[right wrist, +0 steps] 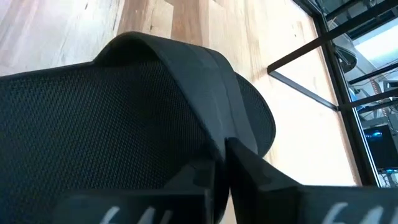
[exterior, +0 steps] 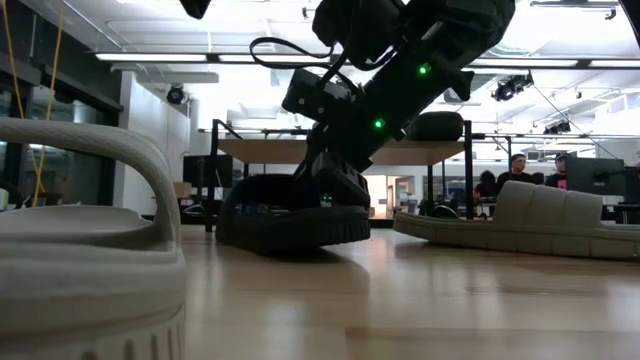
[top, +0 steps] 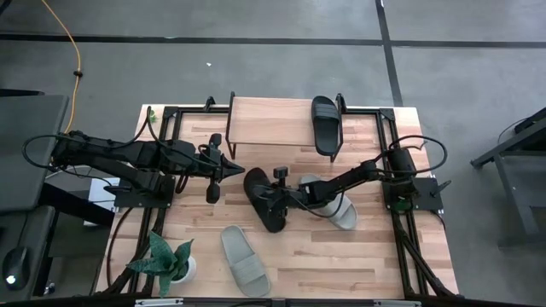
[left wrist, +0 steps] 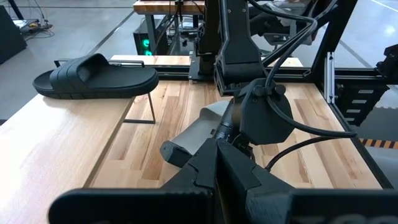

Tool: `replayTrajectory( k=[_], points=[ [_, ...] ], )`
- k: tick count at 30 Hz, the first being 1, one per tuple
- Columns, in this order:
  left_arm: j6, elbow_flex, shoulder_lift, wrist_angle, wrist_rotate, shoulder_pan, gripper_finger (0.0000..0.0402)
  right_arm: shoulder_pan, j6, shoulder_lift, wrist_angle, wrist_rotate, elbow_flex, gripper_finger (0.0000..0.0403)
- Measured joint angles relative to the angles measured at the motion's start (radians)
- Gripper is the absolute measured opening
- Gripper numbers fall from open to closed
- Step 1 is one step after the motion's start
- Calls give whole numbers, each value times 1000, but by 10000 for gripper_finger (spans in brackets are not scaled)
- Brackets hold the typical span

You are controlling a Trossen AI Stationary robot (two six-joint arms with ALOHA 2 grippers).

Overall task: Pick and place slides into the shelf
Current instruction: Put the black slide on the shelf

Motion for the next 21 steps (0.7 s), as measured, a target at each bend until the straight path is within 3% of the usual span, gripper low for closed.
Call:
replayTrajectory(
  k=[11,21],
  points=[
    [0,0,0,0,0,0,1,0,4,0,-8,9,4,2],
    [18,0,0,-2,0,0,1,17,11,2,-222,26,132,1]
  ],
)
